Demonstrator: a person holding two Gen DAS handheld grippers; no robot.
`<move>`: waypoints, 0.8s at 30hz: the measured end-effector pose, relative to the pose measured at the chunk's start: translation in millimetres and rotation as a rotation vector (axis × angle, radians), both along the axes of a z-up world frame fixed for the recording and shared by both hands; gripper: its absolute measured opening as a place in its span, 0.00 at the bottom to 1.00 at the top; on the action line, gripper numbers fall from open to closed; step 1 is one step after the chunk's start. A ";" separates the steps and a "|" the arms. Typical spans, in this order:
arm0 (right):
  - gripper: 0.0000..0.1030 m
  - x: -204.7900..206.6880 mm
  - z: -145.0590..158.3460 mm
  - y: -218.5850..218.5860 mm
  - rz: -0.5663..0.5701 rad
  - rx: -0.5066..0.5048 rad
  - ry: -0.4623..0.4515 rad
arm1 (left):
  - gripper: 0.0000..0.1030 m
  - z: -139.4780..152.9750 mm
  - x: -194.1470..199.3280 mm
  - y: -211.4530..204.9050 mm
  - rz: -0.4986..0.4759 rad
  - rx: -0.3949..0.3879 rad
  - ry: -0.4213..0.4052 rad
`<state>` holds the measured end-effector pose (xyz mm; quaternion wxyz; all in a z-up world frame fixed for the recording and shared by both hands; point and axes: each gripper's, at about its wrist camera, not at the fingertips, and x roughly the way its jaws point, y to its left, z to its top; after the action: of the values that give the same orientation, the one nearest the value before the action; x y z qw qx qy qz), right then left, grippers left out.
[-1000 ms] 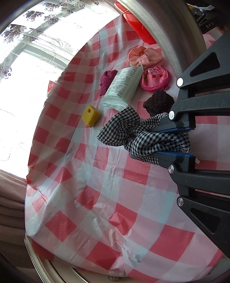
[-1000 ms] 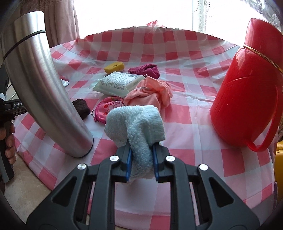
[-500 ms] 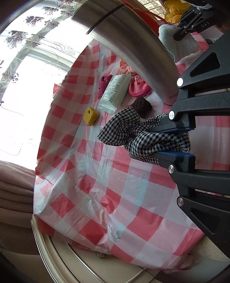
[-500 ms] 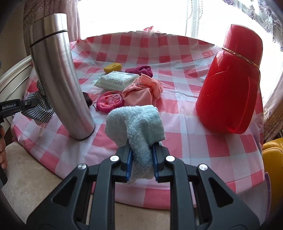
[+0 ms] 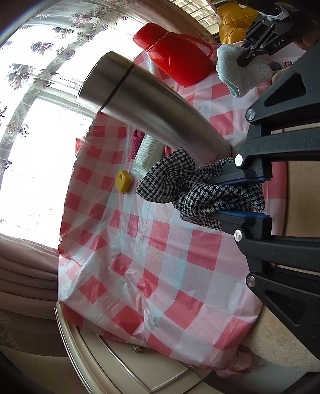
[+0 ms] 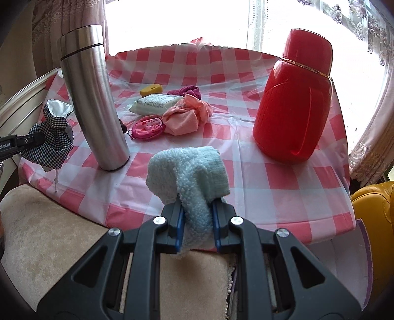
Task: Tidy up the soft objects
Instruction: 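Drop light blue towel in white box with right tool while left drops houndstooth bag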
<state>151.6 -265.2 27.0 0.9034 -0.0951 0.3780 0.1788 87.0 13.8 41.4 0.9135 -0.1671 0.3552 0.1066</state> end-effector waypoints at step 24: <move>0.21 -35.7 3.4 -135.1 -0.236 0.033 0.033 | 0.17 18.4 -22.8 -121.4 -0.270 0.000 -0.019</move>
<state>115.9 -400.3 30.4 0.9132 -0.0322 0.3984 0.0789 64.1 -107.7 59.8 0.9229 -0.1190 0.3658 -0.0192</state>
